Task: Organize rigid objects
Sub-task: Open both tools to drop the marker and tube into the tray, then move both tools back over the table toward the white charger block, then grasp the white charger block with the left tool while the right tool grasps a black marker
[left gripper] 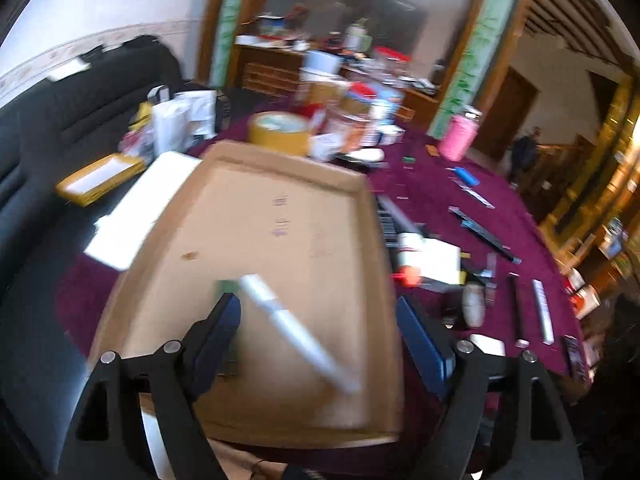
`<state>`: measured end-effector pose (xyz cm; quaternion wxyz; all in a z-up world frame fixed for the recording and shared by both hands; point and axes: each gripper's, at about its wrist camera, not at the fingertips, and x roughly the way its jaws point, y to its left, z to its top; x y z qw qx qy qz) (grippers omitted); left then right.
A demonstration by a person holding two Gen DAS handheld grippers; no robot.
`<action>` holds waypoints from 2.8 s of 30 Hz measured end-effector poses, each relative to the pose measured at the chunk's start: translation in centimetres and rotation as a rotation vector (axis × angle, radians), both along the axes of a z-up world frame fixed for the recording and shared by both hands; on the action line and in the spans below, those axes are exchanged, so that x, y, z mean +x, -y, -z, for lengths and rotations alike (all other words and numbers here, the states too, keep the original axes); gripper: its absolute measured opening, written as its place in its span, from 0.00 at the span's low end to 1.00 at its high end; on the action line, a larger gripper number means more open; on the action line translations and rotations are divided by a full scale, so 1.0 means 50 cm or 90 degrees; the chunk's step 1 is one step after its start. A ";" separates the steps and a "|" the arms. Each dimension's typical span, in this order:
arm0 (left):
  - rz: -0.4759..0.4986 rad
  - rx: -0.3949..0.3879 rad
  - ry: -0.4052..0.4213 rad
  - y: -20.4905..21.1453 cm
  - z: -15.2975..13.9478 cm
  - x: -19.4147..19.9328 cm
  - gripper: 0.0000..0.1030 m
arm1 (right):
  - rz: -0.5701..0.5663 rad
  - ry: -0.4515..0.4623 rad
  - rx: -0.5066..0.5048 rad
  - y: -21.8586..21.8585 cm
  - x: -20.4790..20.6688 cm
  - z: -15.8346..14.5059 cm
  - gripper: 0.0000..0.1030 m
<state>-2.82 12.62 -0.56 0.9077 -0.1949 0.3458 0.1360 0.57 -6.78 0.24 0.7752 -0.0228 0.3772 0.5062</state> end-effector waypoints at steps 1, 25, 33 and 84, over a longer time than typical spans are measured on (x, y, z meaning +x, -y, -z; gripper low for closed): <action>0.018 -0.007 0.003 0.018 -0.006 0.011 0.77 | 0.012 -0.006 0.000 0.019 0.002 0.001 0.54; 0.168 0.114 -0.110 0.334 0.052 0.158 0.77 | 0.259 0.002 -0.032 0.328 0.097 0.041 0.54; 0.185 0.117 -0.112 0.346 0.059 0.159 0.77 | 0.283 -0.010 -0.040 0.339 0.114 0.038 0.54; 0.252 -0.001 -0.126 0.339 0.152 0.206 0.51 | 0.450 -0.060 -0.128 0.315 0.339 0.090 0.18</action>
